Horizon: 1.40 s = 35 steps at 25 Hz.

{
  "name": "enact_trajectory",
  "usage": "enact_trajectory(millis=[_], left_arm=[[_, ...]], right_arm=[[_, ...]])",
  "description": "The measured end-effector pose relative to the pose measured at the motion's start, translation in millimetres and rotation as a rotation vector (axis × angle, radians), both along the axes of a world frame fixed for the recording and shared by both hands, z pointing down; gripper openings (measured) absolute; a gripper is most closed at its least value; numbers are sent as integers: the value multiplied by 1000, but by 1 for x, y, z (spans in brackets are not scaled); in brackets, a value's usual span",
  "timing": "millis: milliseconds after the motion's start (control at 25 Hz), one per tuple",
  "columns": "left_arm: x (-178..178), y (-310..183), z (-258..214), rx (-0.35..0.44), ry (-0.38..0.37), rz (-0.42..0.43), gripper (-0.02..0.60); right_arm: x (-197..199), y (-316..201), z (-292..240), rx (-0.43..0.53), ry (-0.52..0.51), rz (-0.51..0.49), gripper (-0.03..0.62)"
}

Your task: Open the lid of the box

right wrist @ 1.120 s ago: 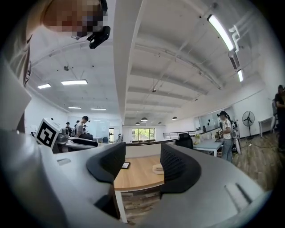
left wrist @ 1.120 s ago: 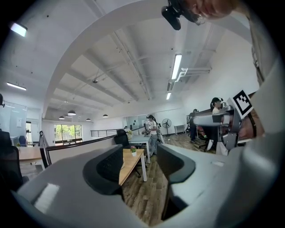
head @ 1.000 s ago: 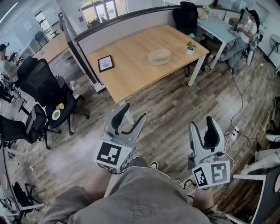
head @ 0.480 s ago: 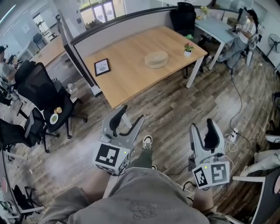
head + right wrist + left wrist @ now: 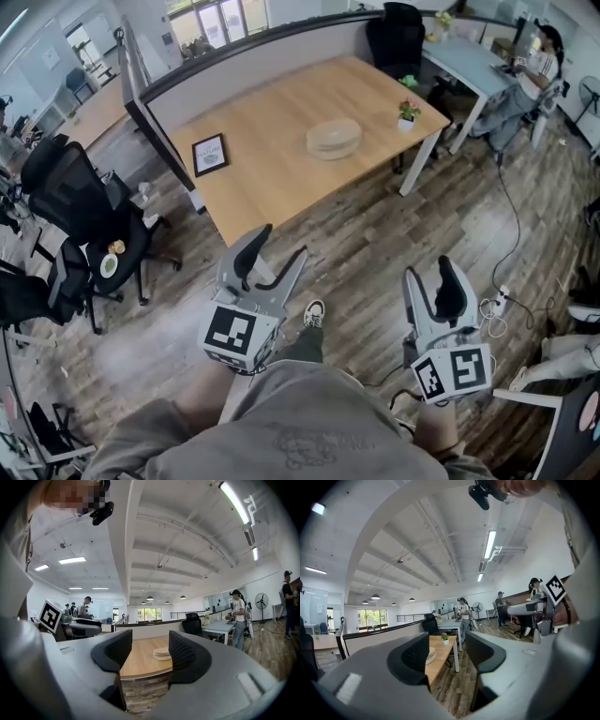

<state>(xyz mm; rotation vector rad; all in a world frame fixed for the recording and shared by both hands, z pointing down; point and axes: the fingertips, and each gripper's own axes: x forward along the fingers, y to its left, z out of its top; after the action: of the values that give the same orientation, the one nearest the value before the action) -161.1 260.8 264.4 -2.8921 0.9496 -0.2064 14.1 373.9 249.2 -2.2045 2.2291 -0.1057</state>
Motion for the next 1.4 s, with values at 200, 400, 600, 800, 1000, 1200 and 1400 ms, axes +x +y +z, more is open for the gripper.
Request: enact_trajectory(millis=[200, 400, 600, 800, 1000, 1200, 1400], left_arm=[[19, -57, -3, -19, -13, 14, 242], [34, -122, 3, -48, -21, 13, 242], [45, -182, 2, -14, -20, 30, 242], [52, -224, -5, 13, -16, 28, 242], [57, -258, -4, 20, -30, 7, 242], [78, -284, 3, 25, -50, 5, 242], [100, -315, 9, -12, -52, -47, 242]], right_arm=[[17, -60, -1, -20, -3, 9, 230], [28, -129, 4, -55, 20, -11, 230], [37, -192, 1, -57, 33, -22, 230], [42, -239, -2, -45, 38, -42, 230], [58, -268, 2, -55, 57, -63, 230], [79, -298, 11, -64, 46, -76, 230], [105, -340, 19, -73, 43, -124, 230]])
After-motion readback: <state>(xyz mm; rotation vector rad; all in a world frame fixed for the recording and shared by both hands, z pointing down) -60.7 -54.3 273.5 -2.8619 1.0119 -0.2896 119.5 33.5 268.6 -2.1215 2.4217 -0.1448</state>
